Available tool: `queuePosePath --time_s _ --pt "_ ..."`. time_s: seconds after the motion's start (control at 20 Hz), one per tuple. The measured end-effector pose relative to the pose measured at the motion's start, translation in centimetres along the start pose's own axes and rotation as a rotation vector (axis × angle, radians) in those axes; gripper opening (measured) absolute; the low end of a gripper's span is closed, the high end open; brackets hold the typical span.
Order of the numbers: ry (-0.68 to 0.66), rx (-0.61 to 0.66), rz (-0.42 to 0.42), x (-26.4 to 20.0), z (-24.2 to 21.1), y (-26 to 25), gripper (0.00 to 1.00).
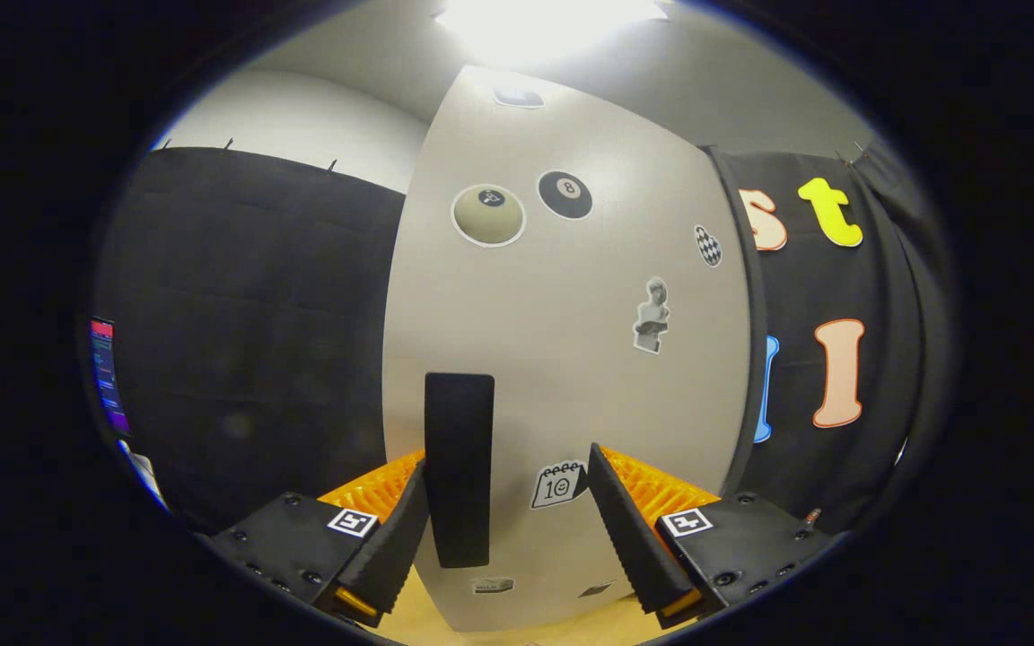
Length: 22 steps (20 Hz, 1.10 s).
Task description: Open the shoe cabinet door, grab the shoes and put them into the shoe cabinet, then close the shoe cabinet door.
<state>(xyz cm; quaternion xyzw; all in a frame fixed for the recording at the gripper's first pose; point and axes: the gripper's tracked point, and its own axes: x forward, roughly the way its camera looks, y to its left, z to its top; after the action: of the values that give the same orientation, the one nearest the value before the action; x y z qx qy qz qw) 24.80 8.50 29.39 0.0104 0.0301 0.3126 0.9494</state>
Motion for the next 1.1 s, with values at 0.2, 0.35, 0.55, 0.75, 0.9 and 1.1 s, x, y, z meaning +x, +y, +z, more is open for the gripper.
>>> queuePosePath --time_s 0.2,0.35,0.55,0.75,0.9,1.1 --pt "-0.013 -0.002 -0.031 5.7 -0.4 2.0 0.97" --pt "0.0 0.039 -0.066 9.3 -0.9 2.1 0.96" --pt "-0.003 0.109 -0.114 9.8 0.1 2.0 0.97" --pt "-0.02 0.134 -0.127 5.3 1.8 2.2 0.97" --pt "-0.025 0.106 -0.179 -0.3 3.1 0.9 0.97" --pt "-0.032 0.043 -0.31 -7.6 4.0 -2.6 0.97"
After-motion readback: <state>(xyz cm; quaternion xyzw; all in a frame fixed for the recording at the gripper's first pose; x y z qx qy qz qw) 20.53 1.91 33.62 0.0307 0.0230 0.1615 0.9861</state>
